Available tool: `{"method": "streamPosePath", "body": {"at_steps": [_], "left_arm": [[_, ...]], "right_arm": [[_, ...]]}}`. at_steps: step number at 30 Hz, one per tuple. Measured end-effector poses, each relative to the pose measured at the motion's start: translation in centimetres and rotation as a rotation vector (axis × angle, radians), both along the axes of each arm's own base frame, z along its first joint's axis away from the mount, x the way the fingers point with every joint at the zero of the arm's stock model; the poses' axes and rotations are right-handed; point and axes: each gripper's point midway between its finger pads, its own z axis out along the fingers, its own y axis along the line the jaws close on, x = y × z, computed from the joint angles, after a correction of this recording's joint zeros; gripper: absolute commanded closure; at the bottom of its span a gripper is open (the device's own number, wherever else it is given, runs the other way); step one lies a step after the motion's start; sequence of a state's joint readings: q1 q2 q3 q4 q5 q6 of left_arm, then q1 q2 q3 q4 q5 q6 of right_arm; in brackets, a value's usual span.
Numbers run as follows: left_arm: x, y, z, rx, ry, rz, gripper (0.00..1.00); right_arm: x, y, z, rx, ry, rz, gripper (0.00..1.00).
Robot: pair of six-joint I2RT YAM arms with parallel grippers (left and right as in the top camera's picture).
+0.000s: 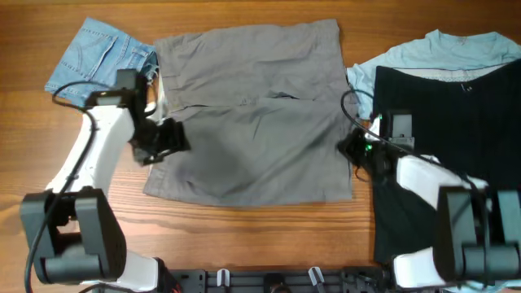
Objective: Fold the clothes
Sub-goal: 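Grasp the bottom hem corners of the shorts with both grippers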
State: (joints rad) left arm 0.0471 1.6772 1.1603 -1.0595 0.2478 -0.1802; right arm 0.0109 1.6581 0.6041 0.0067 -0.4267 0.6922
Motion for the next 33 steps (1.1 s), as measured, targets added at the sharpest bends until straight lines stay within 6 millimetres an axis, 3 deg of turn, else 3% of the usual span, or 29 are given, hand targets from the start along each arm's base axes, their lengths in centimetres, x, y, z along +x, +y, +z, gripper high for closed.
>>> {"method": "streamPosePath", "body": {"at_steps": [2,5,8,10,13,15,17,22,26,30,33], "left_arm": [[-1.0,1.9,0.0,0.003,0.051,0.080,0.26],[-2.3,4.5,-0.7,0.002,0.096,0.184,0.27],[-4.6,5.7,-2.2,-0.008,0.162,0.253,0.34],[-6.5,5.5,-3.9,-0.016,0.213,0.287,0.47],[-7.6,5.2,-6.1,-0.013,0.218,0.325,0.77],[-8.3,5.0,-7.0,-0.014,0.229,0.346,0.85],[-8.0,4.8,-7.2,-0.028,0.213,0.356,0.96],[-6.5,4.8,-7.1,-0.047,0.140,0.363,0.96],[-5.6,4.3,-7.0,-0.092,0.104,0.366,0.96],[-5.4,4.0,-6.9,-0.108,0.098,0.366,0.96],[-5.4,4.0,-6.9,-0.109,0.097,0.366,0.96]], "right_arm": [[2.0,0.3,0.1,0.021,-0.051,-0.003,0.96],[2.9,0.4,0.3,0.025,-0.056,-0.002,0.93],[3.2,0.5,0.5,0.025,-0.013,0.009,0.77],[3.1,0.7,0.8,0.033,0.001,0.025,0.73],[2.6,0.7,0.7,0.047,0.045,0.025,0.70],[2.0,0.6,0.7,0.058,0.071,0.035,0.68],[1.0,0.2,0.8,0.059,0.107,0.050,0.66],[-5.2,-1.1,1.0,0.026,0.296,0.073,0.51],[-9.9,-1.2,1.3,0.014,0.461,0.091,0.54],[-13.6,-1.0,0.6,0.020,0.592,0.102,0.63],[-14.8,-0.7,0.4,0.033,0.606,0.105,0.49]]}}
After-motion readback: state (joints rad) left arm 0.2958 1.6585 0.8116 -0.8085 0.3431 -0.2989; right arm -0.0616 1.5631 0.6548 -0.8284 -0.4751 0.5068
